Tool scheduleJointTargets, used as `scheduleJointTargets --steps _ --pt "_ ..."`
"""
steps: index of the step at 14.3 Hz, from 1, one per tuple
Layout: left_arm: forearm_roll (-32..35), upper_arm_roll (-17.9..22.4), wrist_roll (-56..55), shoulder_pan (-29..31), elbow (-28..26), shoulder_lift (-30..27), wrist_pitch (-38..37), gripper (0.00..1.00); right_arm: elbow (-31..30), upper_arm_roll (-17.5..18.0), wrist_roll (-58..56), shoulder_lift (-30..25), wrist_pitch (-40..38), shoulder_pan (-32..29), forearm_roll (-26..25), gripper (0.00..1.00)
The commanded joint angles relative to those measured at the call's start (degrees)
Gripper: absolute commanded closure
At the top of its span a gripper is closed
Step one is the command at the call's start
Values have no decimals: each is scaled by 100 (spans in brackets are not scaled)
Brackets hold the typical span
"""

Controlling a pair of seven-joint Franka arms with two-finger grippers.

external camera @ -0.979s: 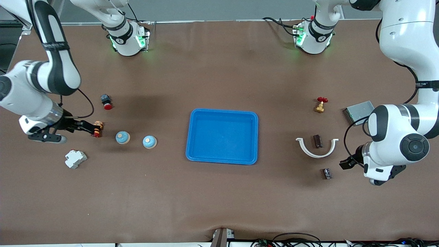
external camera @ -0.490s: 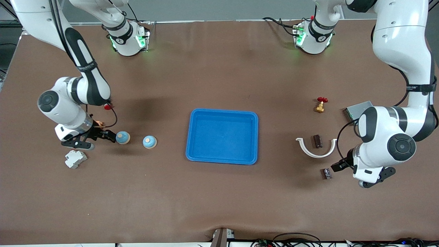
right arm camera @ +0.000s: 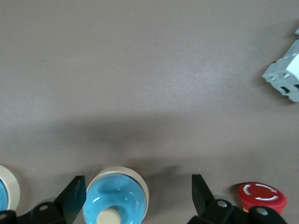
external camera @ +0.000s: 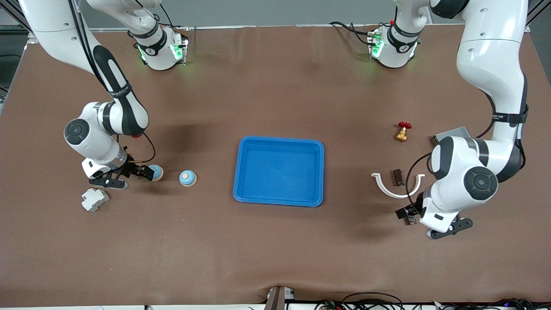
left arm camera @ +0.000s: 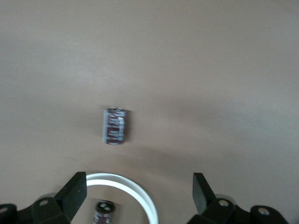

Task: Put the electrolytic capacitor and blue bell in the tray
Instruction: 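Grasp the blue bell with the right gripper while the left gripper grasps the capacitor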

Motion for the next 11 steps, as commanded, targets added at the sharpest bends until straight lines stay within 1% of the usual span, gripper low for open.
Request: scheduleJointTargets --steps 1,4,7,11 --pt "-39 -8 476 -77 86 52 3 0 -74 -12 214 27 62 119 47 0" --pt "-39 36 820 -87 103 184 275 0 -153 -12 223 27 71 145 47 0" --pt "-101 45 1180 10 95 184 224 0 -241 -12 223 36 132 145 47 0" --pt "-92 54 1190 132 60 245 179 0 -452 -12 223 44 413 136 47 0"
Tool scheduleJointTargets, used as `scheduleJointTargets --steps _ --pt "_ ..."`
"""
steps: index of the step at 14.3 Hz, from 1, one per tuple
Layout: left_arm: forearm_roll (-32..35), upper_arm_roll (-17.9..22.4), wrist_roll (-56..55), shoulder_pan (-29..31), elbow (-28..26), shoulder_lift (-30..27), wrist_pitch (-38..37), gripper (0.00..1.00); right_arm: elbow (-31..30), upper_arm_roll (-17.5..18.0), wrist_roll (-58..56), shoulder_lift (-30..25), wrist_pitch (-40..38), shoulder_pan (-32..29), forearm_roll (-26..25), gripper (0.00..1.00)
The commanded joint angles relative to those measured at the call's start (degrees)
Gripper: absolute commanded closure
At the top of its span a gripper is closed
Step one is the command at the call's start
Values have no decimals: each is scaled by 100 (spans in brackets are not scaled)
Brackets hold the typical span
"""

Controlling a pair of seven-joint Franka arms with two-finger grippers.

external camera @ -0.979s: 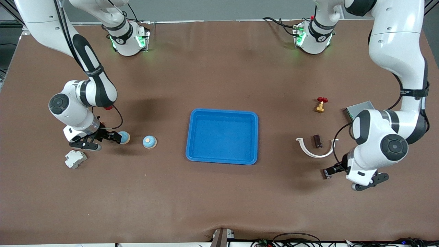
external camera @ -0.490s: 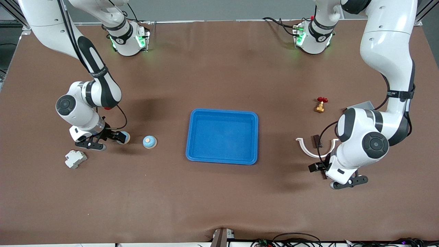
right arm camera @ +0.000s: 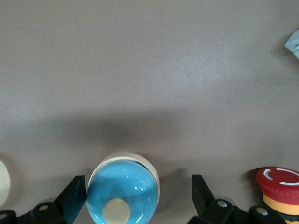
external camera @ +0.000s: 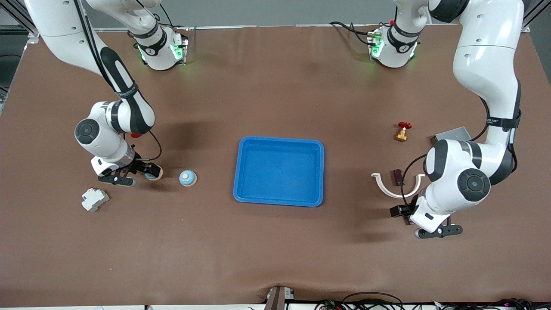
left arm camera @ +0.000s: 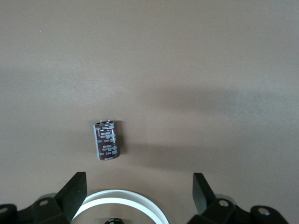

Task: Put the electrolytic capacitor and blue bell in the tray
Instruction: 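Grasp the blue bell with the right gripper while the left gripper grasps the capacitor, then carry the bell over the tray with the right gripper while the left lifts the capacitor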

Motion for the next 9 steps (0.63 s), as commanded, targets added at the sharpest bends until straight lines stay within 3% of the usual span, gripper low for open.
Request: scheduleJointTargets --steps 1,7,8,9 --pt "-53 13 146 117 58 154 -72 0 -193 -4 97 -8 197 48 44 0" --pt "-44 22 102 187 84 523 -46 0 -202 -4 106 36 277 109 132 0" --pt "-44 22 110 205 93 567 -28 0 -202 -4 106 36 277 109 132 24" --pt "-44 31 128 214 93 603 -19 0 -202 -4 106 19 259 118 141 60"
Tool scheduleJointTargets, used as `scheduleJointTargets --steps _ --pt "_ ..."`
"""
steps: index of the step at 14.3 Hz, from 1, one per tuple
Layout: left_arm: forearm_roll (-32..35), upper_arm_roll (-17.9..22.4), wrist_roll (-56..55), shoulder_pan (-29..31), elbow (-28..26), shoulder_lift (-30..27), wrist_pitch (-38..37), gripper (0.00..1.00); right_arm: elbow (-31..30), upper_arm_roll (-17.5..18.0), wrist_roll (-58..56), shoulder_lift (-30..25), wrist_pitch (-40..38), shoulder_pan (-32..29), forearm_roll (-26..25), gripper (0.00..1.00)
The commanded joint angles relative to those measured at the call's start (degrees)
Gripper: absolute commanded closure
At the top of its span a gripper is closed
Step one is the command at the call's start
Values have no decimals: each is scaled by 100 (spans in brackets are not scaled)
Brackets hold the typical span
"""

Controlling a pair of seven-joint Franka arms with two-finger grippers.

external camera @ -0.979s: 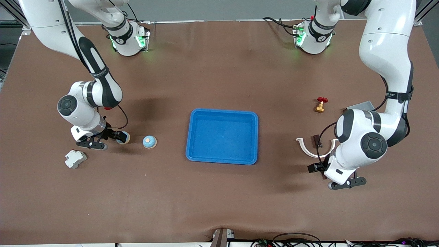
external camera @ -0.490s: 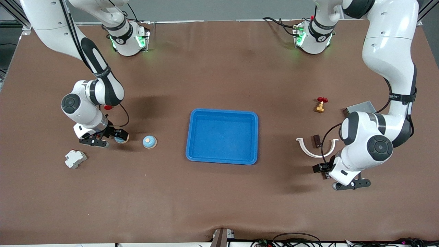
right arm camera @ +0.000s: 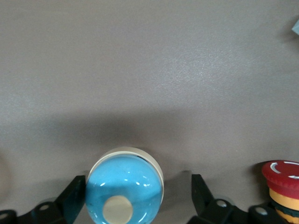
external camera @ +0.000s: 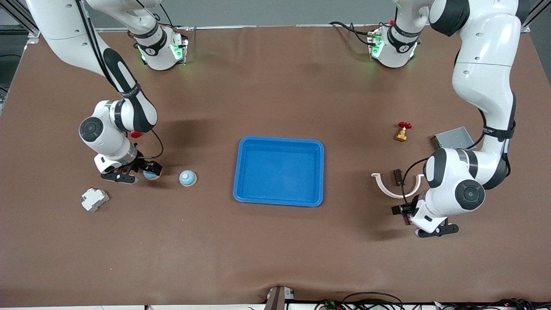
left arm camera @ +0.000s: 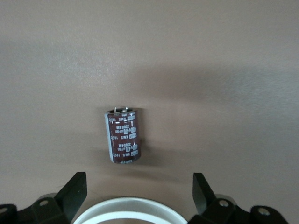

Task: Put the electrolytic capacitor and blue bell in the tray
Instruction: 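Carry the bell over the tray with the right gripper while the left lifts the capacitor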

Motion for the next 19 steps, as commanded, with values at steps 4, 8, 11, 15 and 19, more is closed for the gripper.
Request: scheduleJointTargets --steps 4,8,11,15,19 --pt "-62 100 100 92 120 195 203 0 -69 -6 902 -115 17 576 114 100" --pt "-79 109 47 154 120 257 310 0 289 -14 2509 -405 -535 1525 105 100" --pt "-79 101 29 154 155 300 354 0 966 -14 3424 -414 -1387 2114 96 100" --pt "-184 92 -207 128 226 301 450 0 1810 -14 4374 -423 -2478 2590 79 100" --pt "-211 74 -717 75 243 292 679 0 2004 -14 5166 -353 -2392 3021 44 100"
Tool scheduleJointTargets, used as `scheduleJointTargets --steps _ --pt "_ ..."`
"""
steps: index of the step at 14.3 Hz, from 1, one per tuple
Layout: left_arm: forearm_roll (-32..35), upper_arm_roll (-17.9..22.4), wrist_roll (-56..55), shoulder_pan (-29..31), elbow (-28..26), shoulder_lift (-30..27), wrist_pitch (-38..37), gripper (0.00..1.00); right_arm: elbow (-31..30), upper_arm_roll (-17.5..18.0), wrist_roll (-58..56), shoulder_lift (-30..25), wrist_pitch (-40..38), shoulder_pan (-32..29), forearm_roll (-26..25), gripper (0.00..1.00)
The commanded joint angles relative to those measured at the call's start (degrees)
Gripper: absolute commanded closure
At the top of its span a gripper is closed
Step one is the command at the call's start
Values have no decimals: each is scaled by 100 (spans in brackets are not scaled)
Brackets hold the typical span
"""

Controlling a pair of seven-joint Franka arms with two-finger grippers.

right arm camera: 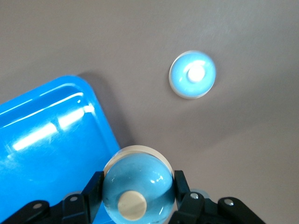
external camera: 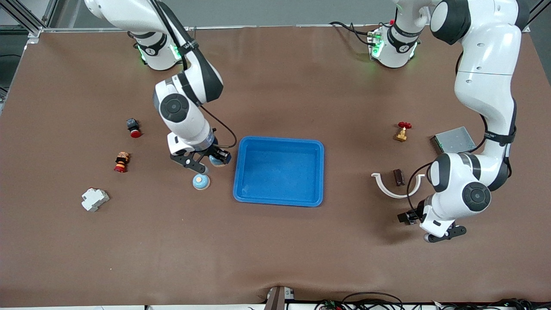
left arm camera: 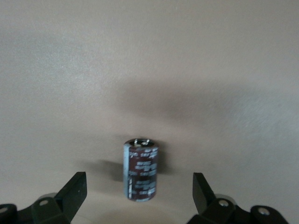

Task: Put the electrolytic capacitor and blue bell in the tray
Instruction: 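Carry the bell over the tray with the right gripper while the left lifts the capacitor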

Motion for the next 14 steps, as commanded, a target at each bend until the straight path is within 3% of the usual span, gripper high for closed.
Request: scheduleJointTargets --steps 1,7,10,14 --pt "-85 9 -187 -48 120 59 116 0 260 -71 516 149 -6 270 20 100" --pt "-85 17 -178 -13 120 103 300 0 1270 -62 1141 1238 99 543 11 100" --pt "-85 17 -195 -4 120 199 441 0 1359 -62 1369 1643 853 570 55 100" --pt "-94 17 -204 -4 111 261 477 0 1473 -62 1370 1864 908 587 37 100"
